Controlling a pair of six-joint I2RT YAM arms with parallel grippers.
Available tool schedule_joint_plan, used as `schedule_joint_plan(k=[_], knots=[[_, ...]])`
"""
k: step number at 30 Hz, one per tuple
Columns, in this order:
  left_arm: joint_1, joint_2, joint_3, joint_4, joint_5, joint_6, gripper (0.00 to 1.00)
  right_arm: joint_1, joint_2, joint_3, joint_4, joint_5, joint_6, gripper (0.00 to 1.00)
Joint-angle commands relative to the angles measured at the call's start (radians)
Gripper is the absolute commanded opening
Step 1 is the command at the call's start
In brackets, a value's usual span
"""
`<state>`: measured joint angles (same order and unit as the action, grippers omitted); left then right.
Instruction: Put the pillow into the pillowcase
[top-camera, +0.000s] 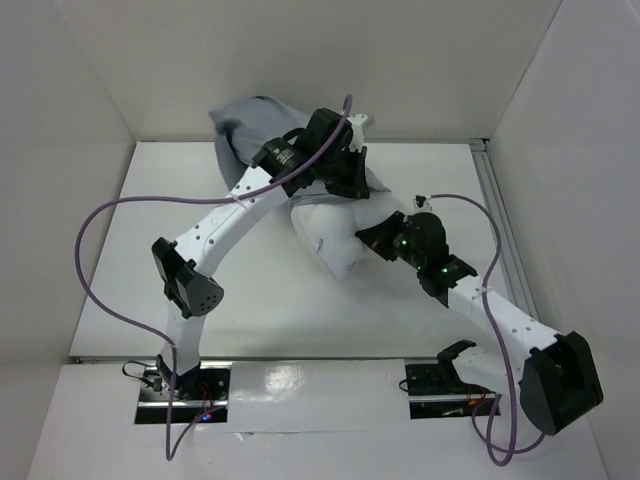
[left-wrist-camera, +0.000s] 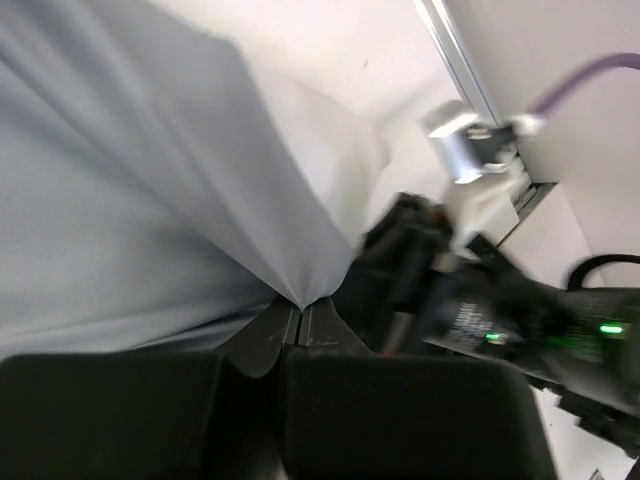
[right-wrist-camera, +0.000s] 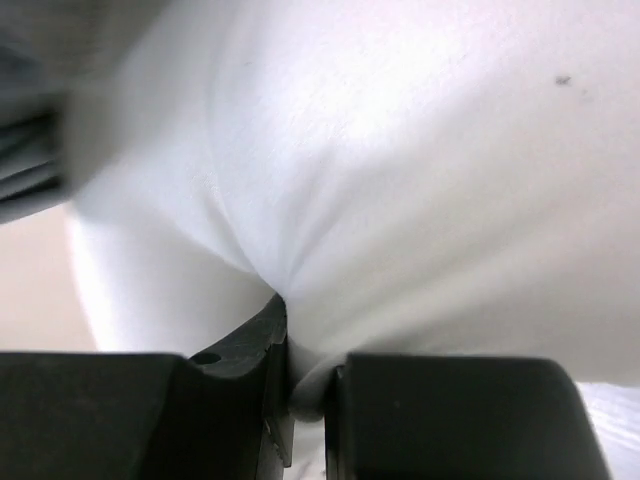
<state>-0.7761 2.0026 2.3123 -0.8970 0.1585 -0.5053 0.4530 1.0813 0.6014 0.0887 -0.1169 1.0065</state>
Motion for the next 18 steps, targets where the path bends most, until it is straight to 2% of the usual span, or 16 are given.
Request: schedule_joint_plan(k=[1,3,5,6,7,8,9,10,11,12,13,16,17,18], knots=[[-0.035,-0.099,-0.026,0.152,0.175,-0.033,0.01,-0.037,-0.110,0.038,0.126,0.080,-0.049,0.00],[-0.035,-0.165,-0.143,0.112,0.055,0.000,0.22,-0.097,-0.133,0.067,0.016,0.047,-0.122,0.00],[-0.035,-0.217,-0.293,0.099,-0.099,0.011,0.56,-0.155,-0.153,0.093,-0.067,0.007,-0.155,0.00],[-0.026,-0.260,-0.332,0.099,-0.153,0.023,0.80,-0.175,-0.153,0.109,-0.090,-0.009,-0.195,0.00],[-0.026,-0.278,-0.364,0.067,-0.206,0.011,0.88,-0.191,-0.130,0.127,-0.118,-0.041,-0.213,0.00],[-0.026,-0.298,-0.419,0.055,-0.249,0.011,0.90,-0.206,-0.110,0.153,-0.198,-0.053,-0.238,0.10],[-0.026,-0.320,-0.453,0.044,-0.346,0.002,0.93,-0.236,-0.088,0.214,-0.249,-0.065,-0.290,0.61],[-0.026,-0.376,-0.491,0.035,-0.403,-0.021,0.93,-0.249,-0.042,0.250,-0.306,-0.075,-0.317,0.78],[-0.026,-0.407,-0.575,0.035,-0.463,-0.042,0.93,-0.260,-0.026,0.282,-0.405,-0.075,-0.344,0.88],[-0.026,-0.439,-0.620,0.035,-0.566,-0.065,0.93,-0.272,-0.026,0.329,-0.447,-0.075,-0.364,0.93],[-0.026,-0.471,-0.664,0.035,-0.608,-0.109,0.92,-0.272,-0.017,0.343,-0.483,-0.061,-0.390,0.98],[-0.017,-0.589,-0.832,0.035,-0.698,-0.205,0.74,-0.295,-0.078,0.353,-0.559,-0.018,-0.399,1.00],[-0.017,-0.632,-0.873,0.035,-0.698,-0.222,0.37,-0.295,-0.113,0.353,-0.578,-0.009,-0.399,1.00],[-0.017,-0.649,-0.965,0.082,-0.680,-0.222,0.25,-0.304,-0.127,0.353,-0.616,-0.009,-0.399,1.00]])
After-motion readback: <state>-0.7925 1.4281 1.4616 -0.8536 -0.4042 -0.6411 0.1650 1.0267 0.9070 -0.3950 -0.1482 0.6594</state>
